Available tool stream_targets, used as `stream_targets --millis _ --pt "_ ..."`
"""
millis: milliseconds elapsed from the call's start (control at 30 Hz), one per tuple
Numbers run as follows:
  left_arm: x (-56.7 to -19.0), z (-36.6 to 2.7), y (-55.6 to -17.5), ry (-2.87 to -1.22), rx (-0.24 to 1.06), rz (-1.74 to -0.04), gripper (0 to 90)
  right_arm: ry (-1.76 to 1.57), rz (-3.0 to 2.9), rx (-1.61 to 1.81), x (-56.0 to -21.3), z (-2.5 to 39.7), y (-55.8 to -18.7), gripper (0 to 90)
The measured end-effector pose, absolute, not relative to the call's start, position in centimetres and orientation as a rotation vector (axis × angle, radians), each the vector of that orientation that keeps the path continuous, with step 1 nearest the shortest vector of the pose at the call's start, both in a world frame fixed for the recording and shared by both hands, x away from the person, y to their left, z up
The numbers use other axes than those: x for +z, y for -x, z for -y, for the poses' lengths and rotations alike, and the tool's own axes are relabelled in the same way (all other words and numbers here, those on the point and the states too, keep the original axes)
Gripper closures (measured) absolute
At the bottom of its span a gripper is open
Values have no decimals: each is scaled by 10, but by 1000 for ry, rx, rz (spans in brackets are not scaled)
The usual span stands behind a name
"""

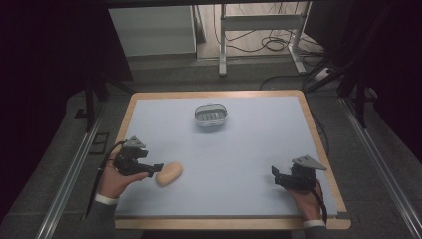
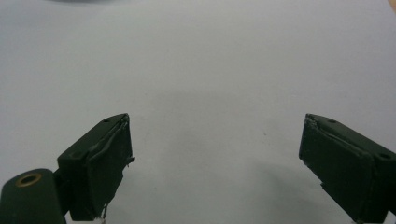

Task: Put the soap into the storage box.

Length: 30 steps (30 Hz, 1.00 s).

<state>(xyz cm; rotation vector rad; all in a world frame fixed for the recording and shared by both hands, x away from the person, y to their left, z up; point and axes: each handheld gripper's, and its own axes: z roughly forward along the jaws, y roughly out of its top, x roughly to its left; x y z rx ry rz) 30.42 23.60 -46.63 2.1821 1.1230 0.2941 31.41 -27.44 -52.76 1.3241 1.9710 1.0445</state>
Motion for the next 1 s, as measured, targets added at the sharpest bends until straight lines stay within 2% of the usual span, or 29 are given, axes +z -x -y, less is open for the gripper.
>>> stream_targets --millis 600,1000 --pt "-496 -201 -316 -2357 229 -1105 197 -1336 -1970 1036 -528 275 -315 96" --pt "-511 -190 -319 -2411 203 -1118 230 -1327 -1970 1027 -528 273 -315 96"
